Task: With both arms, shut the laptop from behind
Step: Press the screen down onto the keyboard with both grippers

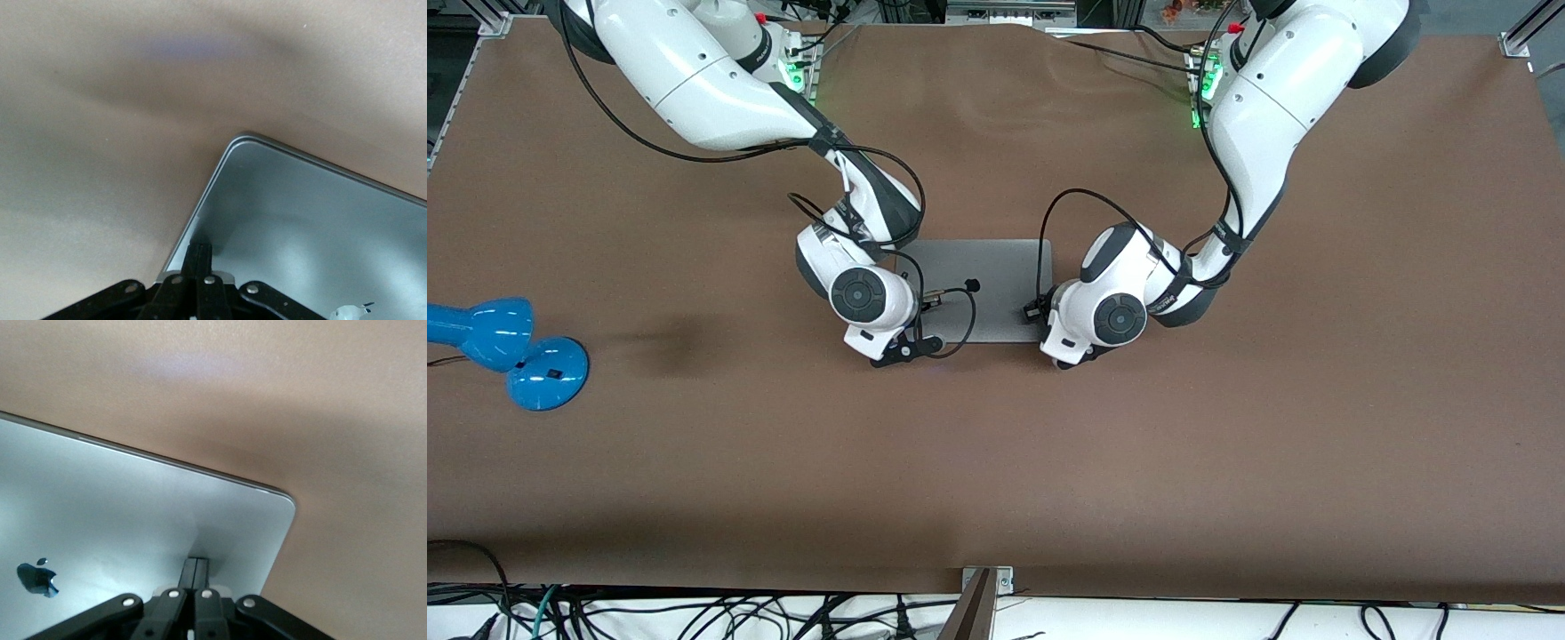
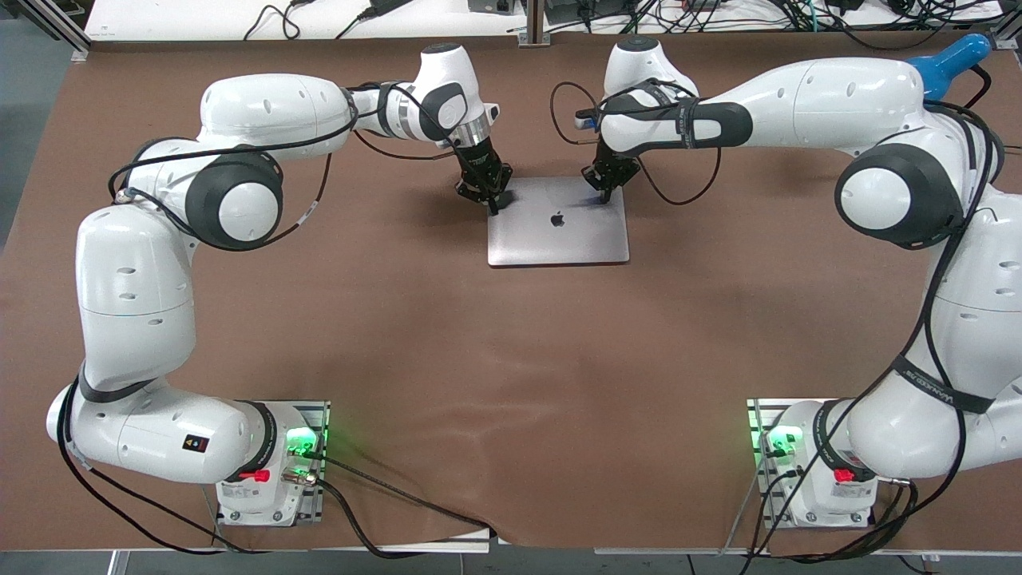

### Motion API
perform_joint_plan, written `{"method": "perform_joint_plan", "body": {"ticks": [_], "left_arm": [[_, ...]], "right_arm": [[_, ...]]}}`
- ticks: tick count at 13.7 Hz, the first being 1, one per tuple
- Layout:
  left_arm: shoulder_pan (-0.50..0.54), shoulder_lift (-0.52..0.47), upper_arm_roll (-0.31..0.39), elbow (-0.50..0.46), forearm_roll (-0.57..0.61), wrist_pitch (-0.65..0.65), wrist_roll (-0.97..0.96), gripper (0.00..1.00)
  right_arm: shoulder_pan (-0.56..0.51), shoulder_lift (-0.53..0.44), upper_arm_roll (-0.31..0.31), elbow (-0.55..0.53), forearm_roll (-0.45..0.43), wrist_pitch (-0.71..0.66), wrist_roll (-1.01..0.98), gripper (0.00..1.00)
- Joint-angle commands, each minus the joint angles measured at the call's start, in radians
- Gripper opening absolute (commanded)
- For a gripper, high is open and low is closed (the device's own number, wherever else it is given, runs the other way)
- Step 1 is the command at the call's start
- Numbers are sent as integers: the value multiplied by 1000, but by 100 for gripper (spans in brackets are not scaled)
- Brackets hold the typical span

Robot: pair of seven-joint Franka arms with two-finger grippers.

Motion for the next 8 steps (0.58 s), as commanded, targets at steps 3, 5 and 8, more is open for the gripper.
{"method": "perform_joint_plan", "body": {"ticks": [3,5,8], "left_arm": [[37,-25,1,41,37,-14,-6,100],[51,-73,1,42,37,-51,-6,100],[91,-148,1,41,39,-81,2,100]], "right_arm": [[-2,5,5,75,-22,-9,18,100],[-14,-25,5,76,-19,-15,21,100],[-60,-90,0,76,-11,-62,24,100]]}}
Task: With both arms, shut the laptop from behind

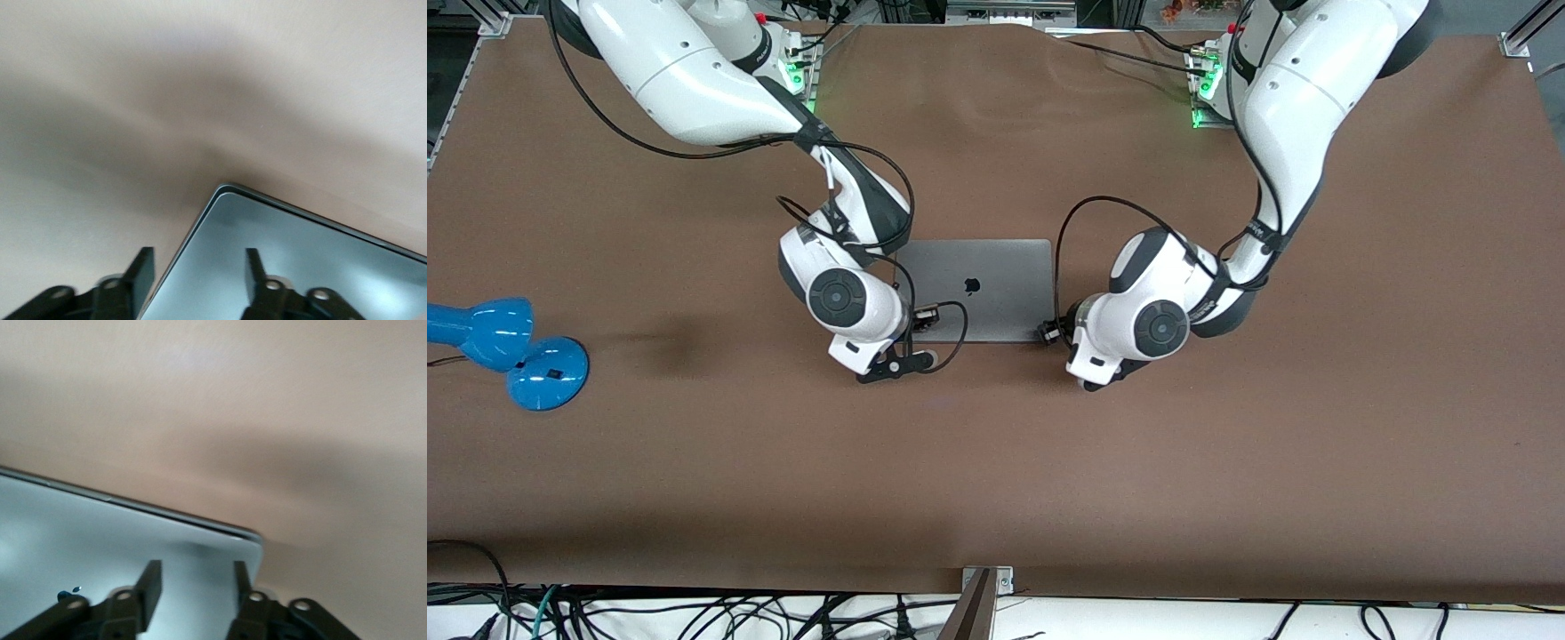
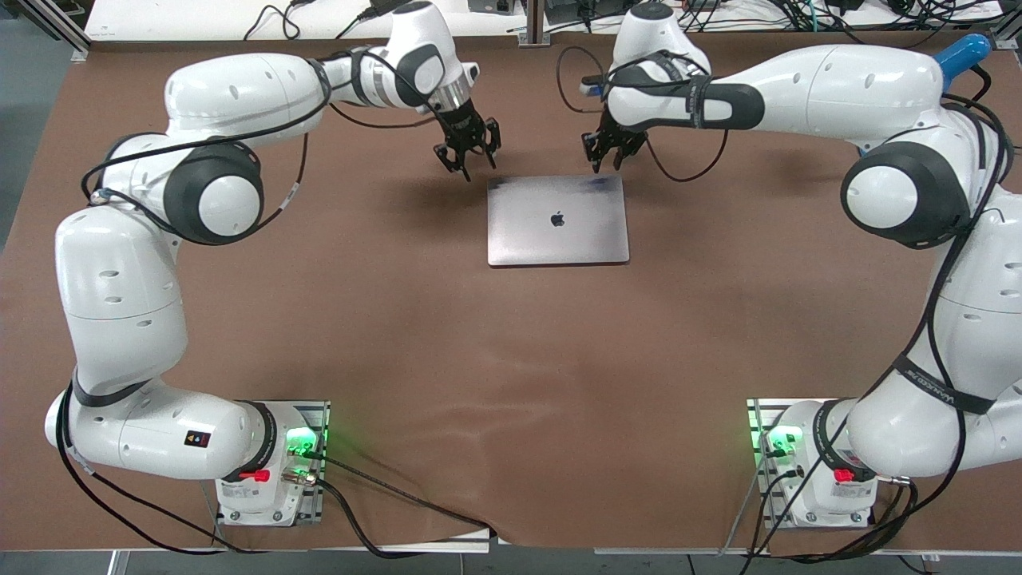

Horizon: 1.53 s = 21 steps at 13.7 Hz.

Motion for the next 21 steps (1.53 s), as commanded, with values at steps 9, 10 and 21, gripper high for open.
{"method": "perform_joint_plan", "body": {"ticks": [9,10,21], "left_arm": [[236,-305,-3,-14,37,-280,253,100],[248,-332,6,-15,39,-303,315,100],[190,-626,286,-76,134,-483,764,100]], "right_arm": [[-222,-269,-31,-2,-12,-345,-2,100],[-237,-283,-35,-2,-12,-371,-3,100],[-237,-508,-216,-23,58,-419,-186,100]]}}
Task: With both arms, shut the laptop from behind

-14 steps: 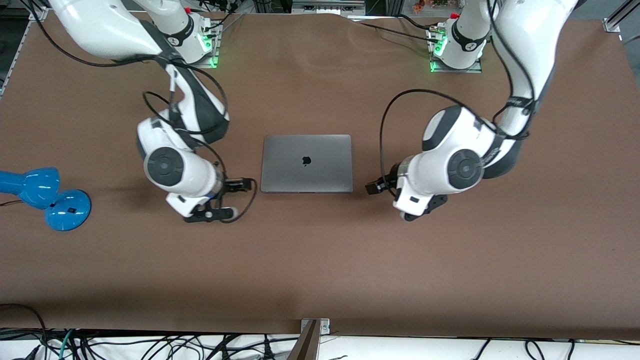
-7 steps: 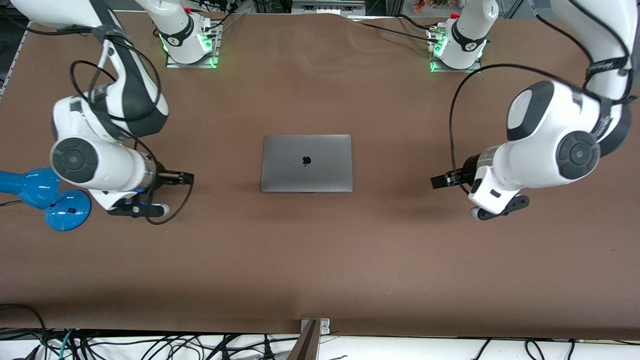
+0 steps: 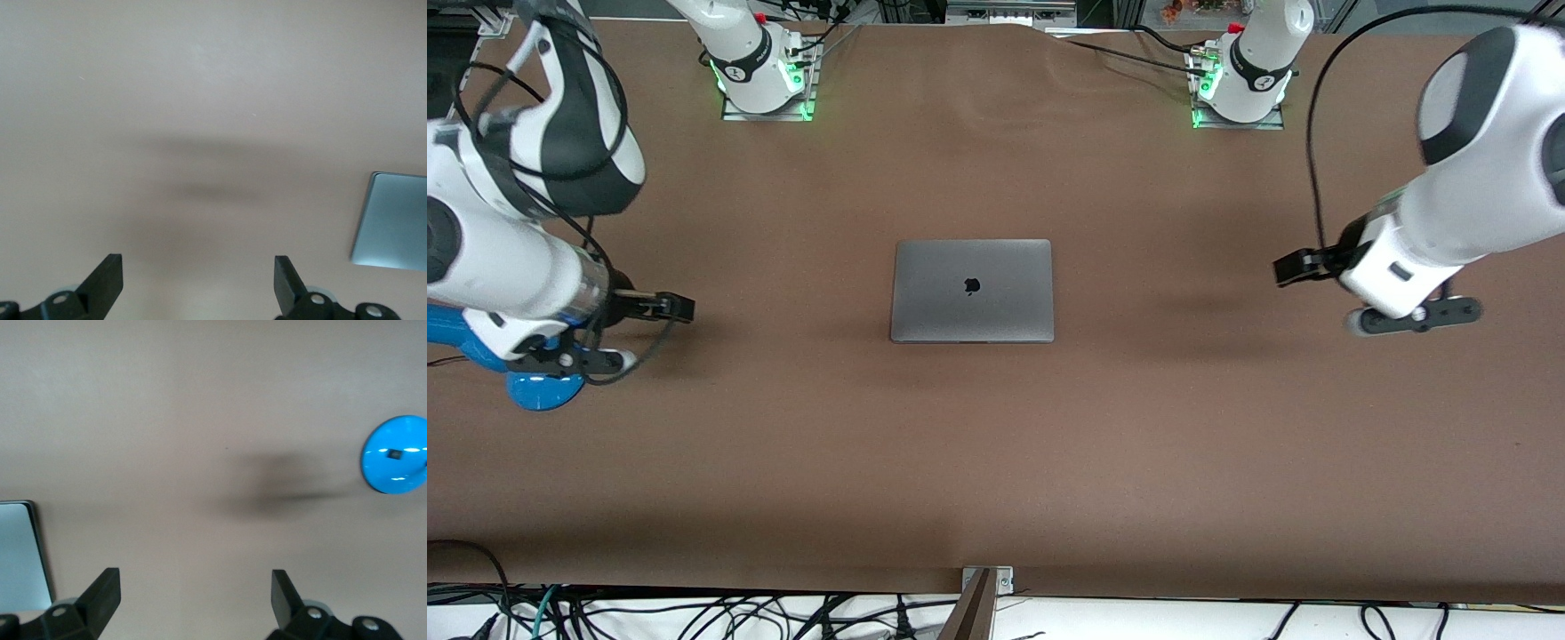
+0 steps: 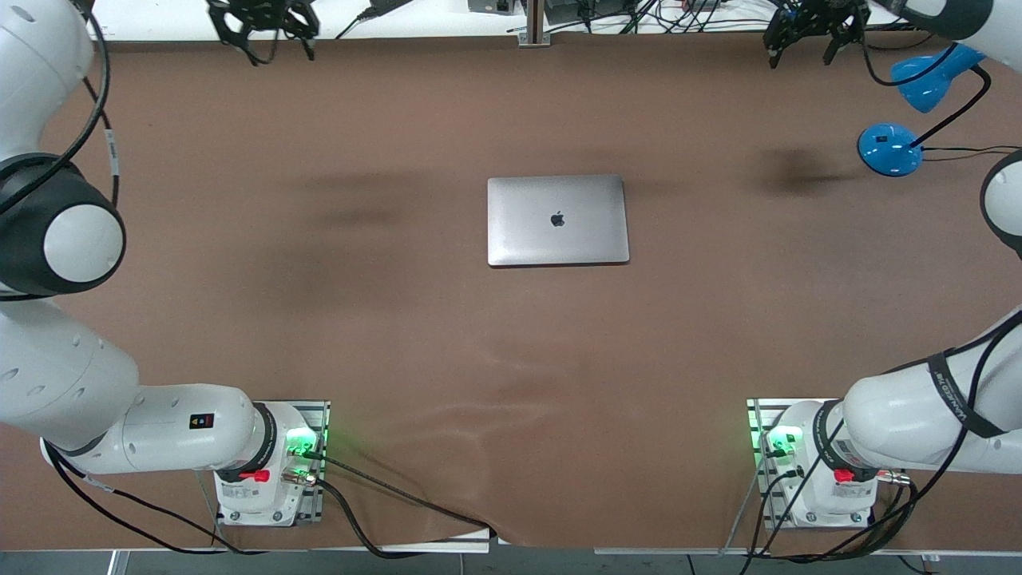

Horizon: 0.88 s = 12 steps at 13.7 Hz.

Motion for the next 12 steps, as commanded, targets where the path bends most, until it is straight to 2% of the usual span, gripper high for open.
{"method": "perform_joint_plan", "body": {"ticks": [1,3,8,12], "left_arm": [[-41,-64,98,-60,-14,3,130,100],[-54,-122,147,-138,-88,15,147,100],[-65,-295,150,-264,-80,14,150,100],[-117,-330,152,-272,-22,11,136,100]], "right_arm": [[31,-101,-62,-48,61,-11,-8,100],[31,-153,-90,-67,110,-14,-8,100],[33,-285,-113,-107,119,-77,-10,100],[30,-310,-121,-110,121,-129,-11,100]]}}
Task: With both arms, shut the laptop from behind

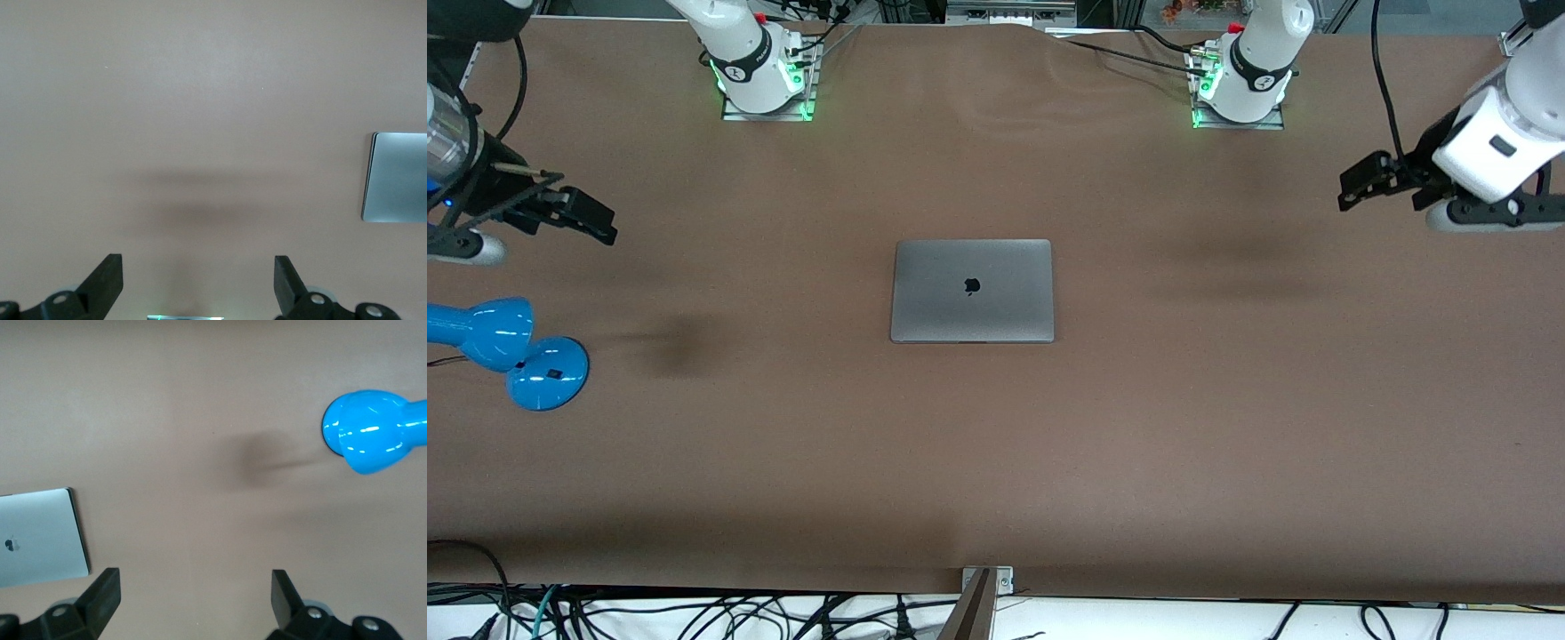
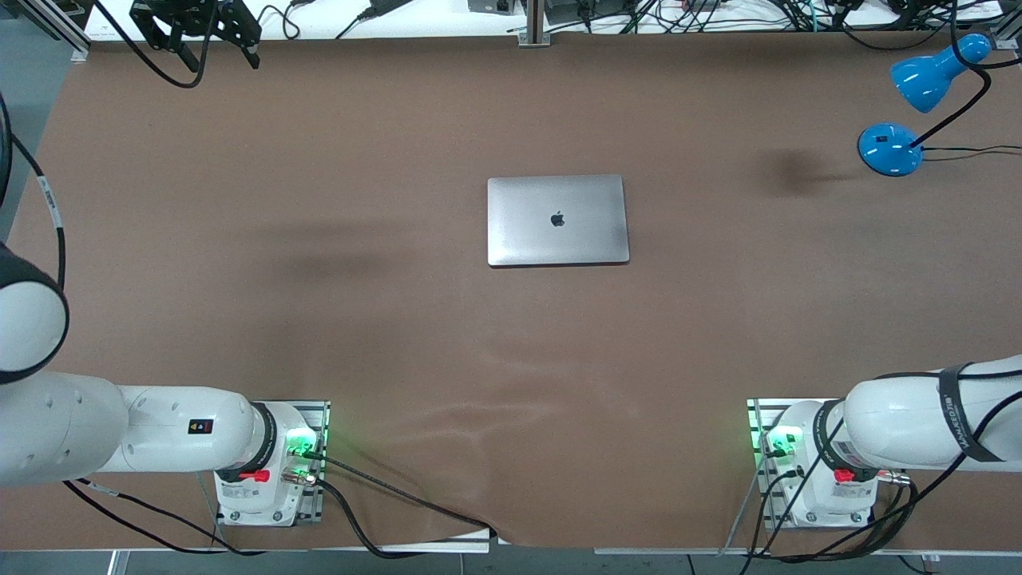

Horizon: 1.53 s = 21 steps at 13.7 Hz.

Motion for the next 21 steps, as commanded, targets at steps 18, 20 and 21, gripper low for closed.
{"method": "perform_joint_plan", "body": {"ticks": [18,20,21], "left_arm": [[-29,117,11,113,-17,17,6,100],[-27,119,11,112,-17,16,6,100],[-27,119,11,110,-17,14,7,100]], "right_arm": [[16,-36,-71,-40,60,-64,-11,100],[15,-36,-72,-40,63,-66,-11,100],[15,-36,-71,-40,63,-66,-11,100]]}}
